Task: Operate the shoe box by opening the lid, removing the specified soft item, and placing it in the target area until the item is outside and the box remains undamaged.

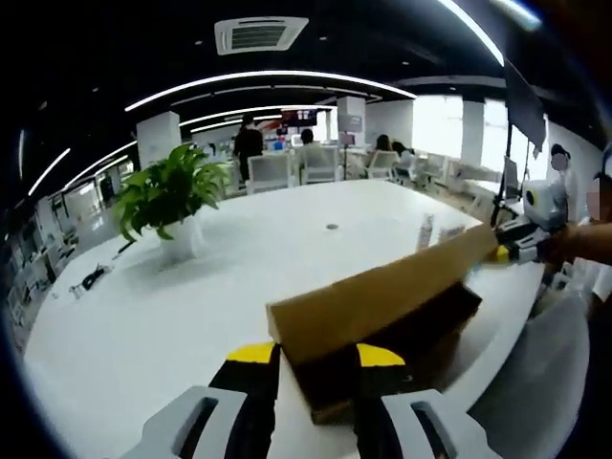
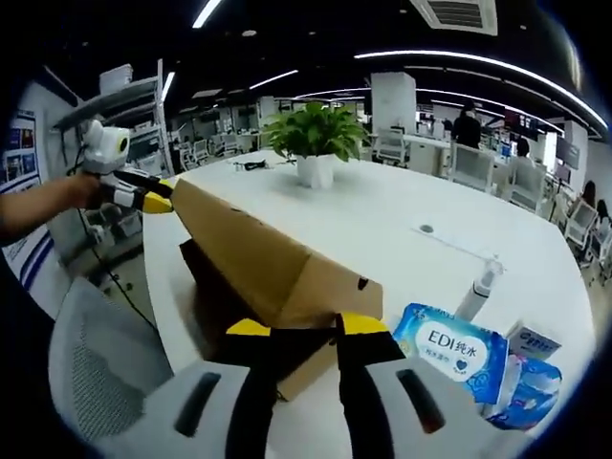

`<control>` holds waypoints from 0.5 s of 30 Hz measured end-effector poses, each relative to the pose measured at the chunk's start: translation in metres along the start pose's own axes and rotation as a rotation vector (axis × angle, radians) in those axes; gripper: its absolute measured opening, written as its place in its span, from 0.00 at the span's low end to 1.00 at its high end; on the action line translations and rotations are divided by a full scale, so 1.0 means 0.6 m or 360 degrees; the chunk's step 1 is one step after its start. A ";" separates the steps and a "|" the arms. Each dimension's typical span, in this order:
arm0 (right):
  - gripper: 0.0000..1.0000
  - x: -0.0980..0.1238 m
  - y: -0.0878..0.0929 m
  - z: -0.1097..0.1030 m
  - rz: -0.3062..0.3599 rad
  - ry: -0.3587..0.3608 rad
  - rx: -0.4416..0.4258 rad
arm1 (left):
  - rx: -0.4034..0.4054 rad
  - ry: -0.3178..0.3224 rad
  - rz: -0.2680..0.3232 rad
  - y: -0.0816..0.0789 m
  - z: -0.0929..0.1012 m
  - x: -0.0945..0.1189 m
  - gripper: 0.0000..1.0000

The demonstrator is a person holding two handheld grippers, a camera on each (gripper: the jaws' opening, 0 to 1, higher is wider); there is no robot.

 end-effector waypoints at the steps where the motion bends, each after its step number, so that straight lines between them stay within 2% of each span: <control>1: 0.22 -0.001 0.002 0.000 -0.0002 -0.0006 0.0003 | 0.0014 0.0000 0.0001 0.003 -0.003 0.000 0.30; 9: 0.27 0.004 0.008 -0.013 -0.0006 -0.0096 0.0079 | 0.0022 0.0007 -0.0050 0.017 0.001 0.000 0.31; 15: 0.29 0.005 0.013 -0.021 -0.0028 -0.0141 0.0074 | 0.0040 0.0019 -0.0075 0.028 0.004 -0.001 0.32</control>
Point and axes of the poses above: the point that each gripper's makers call its tool centre point, and the gripper's own axes: x roughly backward along the fingers, z roughly to its right, y roughly out of its underside, the point moved 9 cm from there along x, roughly backward along the fingers, and after that the axes turned 11 degrees about x, right-handed, at the moved point
